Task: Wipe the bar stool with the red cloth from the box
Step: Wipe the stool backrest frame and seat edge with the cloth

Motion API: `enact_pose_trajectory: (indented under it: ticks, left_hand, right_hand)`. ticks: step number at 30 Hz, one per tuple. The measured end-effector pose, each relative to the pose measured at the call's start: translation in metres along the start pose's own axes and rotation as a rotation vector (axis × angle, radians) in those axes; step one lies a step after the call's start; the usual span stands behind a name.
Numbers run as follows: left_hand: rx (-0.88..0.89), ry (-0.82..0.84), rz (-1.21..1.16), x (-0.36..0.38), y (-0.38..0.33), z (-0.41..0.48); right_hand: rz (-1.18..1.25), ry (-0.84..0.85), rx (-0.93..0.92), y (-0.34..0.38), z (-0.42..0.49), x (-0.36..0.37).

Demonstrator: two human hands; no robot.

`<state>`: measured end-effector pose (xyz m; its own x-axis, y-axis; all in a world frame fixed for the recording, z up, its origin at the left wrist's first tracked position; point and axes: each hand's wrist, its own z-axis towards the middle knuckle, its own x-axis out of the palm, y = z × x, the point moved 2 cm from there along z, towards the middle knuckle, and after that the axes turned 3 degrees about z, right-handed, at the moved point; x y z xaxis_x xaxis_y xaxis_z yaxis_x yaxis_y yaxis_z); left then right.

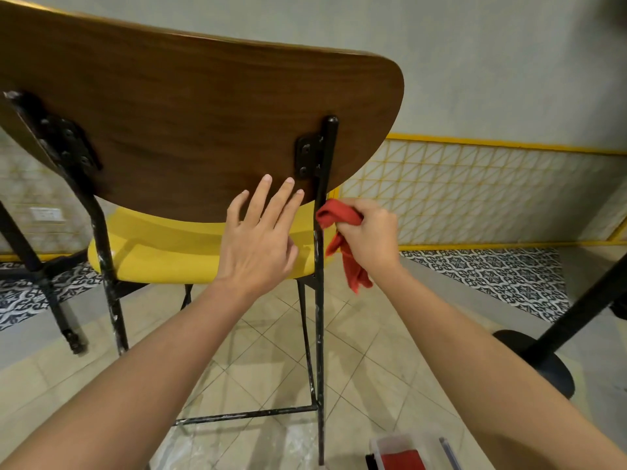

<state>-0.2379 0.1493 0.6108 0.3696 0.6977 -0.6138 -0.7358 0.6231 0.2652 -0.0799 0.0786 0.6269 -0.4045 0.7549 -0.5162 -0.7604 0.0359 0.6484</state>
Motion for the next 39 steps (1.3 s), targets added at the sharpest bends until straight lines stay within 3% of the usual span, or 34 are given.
enact_pose_trajectory:
  ticks: [3, 9, 15, 21, 26, 30, 35, 39]
  left_hand:
    - [0.002, 0.002, 0.002, 0.0, -0.005, -0.002]
    - [-0.011, 0.076, 0.044, 0.008, -0.005, -0.007]
    - [0.027, 0.08, 0.039, 0.011, -0.006, -0.014]
    - [0.007, 0.085, 0.038, 0.012, -0.005, -0.012]
    - [0.028, 0.088, 0.07, 0.011, -0.002, -0.012]
    - [0.028, 0.104, 0.072, 0.01, -0.001, -0.014]
    - [0.034, 0.106, 0.062, 0.01, -0.001, -0.014]
    - [0.027, 0.116, 0.077, 0.01, -0.002, -0.014]
  right_hand:
    - [0.023, -0.086, 0.067, 0.002, -0.001, 0.012]
    - [-0.151, 0.214, 0.026, -0.015, -0.015, 0.016]
    - [-0.033, 0.021, 0.068, -0.01, -0.011, 0.02]
    - [-0.131, 0.173, -0.034, -0.019, -0.016, 0.015]
    - [-0.032, -0.03, -0.047, -0.003, -0.006, 0.016]
    - [-0.201, 0.077, -0.237, -0.008, -0.011, 0.015]
    - [-0.331, 0.042, -0.66, 0.001, -0.009, 0.005]
    - [-0.511, 0.185, -0.774, -0.008, -0.006, 0.016]
